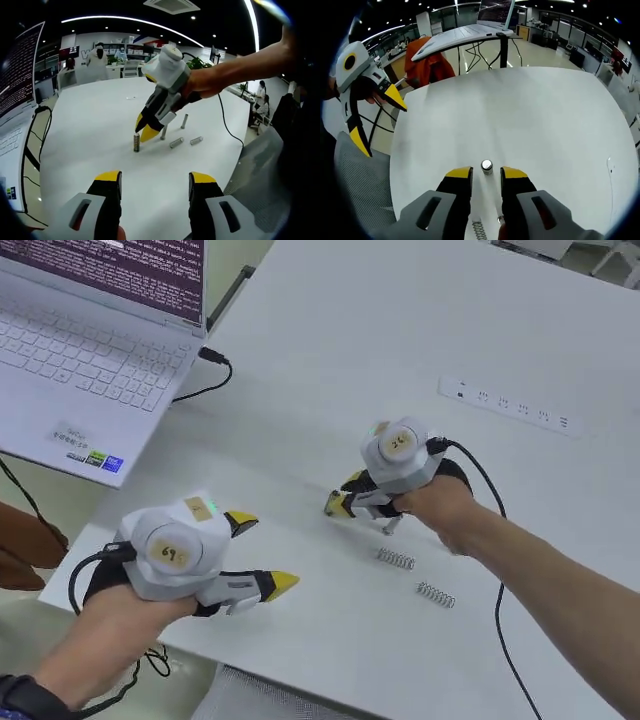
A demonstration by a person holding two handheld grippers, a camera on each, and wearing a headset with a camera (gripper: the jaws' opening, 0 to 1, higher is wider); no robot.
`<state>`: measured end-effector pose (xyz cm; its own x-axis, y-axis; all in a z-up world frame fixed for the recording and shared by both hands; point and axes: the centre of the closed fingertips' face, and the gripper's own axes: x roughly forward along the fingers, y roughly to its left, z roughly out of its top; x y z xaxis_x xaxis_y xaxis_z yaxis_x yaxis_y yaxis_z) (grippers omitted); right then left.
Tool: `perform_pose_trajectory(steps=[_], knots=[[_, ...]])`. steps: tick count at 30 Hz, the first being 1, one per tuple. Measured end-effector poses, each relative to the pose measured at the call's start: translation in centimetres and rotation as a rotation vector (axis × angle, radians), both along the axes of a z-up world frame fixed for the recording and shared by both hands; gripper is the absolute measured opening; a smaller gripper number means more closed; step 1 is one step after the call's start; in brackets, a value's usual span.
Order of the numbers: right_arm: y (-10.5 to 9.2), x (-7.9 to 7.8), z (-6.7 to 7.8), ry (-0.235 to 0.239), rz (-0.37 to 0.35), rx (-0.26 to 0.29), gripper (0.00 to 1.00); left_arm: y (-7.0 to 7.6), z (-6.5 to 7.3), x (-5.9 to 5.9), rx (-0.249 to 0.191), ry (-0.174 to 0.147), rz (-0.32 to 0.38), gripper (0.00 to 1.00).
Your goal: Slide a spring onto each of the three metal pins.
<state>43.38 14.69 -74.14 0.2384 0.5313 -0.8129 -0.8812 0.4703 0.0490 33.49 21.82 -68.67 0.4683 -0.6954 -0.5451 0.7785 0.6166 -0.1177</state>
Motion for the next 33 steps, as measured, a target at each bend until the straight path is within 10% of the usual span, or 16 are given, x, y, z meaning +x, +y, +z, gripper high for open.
perform_pose_trajectory(steps=[23, 33], knots=[[-4.2, -3.5, 5.5, -0.127, -0.15, 0.095, 0.3, -2.6, 1.8, -0.4, -0.017, -0.025, -0.029, 0.49], [-6.2, -5.5, 5.7, -0.138, -0.202, 0.126, 0.33, -3.5, 2.0, -1.2, -0.018, -0.032, -0.035, 0.49]])
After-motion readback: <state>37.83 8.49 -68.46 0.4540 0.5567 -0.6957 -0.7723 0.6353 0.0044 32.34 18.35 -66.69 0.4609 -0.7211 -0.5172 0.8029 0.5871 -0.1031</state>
